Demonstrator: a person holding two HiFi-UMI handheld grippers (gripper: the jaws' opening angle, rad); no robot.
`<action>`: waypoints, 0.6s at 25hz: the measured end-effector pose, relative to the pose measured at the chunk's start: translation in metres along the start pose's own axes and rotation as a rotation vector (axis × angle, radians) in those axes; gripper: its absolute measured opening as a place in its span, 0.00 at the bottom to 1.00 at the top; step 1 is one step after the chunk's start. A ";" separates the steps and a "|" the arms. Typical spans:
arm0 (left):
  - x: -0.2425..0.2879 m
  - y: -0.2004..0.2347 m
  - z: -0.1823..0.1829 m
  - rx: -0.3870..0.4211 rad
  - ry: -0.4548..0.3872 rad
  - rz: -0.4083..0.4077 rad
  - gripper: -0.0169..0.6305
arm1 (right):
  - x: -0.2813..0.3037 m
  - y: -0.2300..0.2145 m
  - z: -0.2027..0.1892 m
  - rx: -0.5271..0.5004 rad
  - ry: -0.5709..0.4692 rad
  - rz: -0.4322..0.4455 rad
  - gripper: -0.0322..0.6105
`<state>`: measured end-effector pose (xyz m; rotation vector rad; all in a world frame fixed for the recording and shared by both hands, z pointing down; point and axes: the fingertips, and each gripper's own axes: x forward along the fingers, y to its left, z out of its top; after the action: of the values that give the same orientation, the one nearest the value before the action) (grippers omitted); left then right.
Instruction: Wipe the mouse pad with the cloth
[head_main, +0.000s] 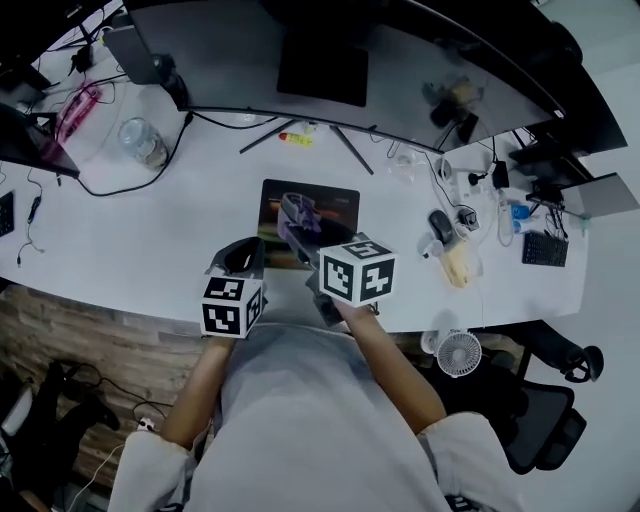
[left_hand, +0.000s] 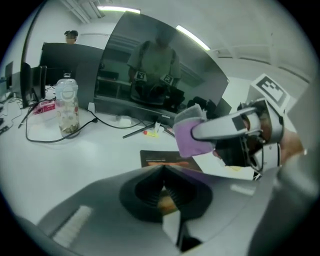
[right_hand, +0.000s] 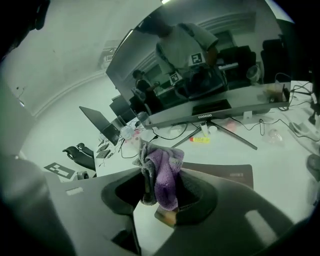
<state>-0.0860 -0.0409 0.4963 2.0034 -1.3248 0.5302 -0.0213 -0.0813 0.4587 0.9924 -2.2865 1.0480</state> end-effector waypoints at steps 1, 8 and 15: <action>0.006 0.002 -0.001 -0.005 0.010 0.001 0.03 | 0.007 -0.003 0.000 0.010 0.014 0.004 0.31; 0.049 0.012 -0.014 -0.010 0.077 0.013 0.03 | 0.052 -0.027 -0.002 0.078 0.102 -0.004 0.31; 0.072 0.026 -0.024 -0.032 0.122 0.017 0.03 | 0.087 -0.043 -0.011 0.124 0.159 -0.029 0.31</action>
<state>-0.0802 -0.0767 0.5676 1.9045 -1.2689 0.6253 -0.0444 -0.1293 0.5410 0.9503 -2.0952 1.2233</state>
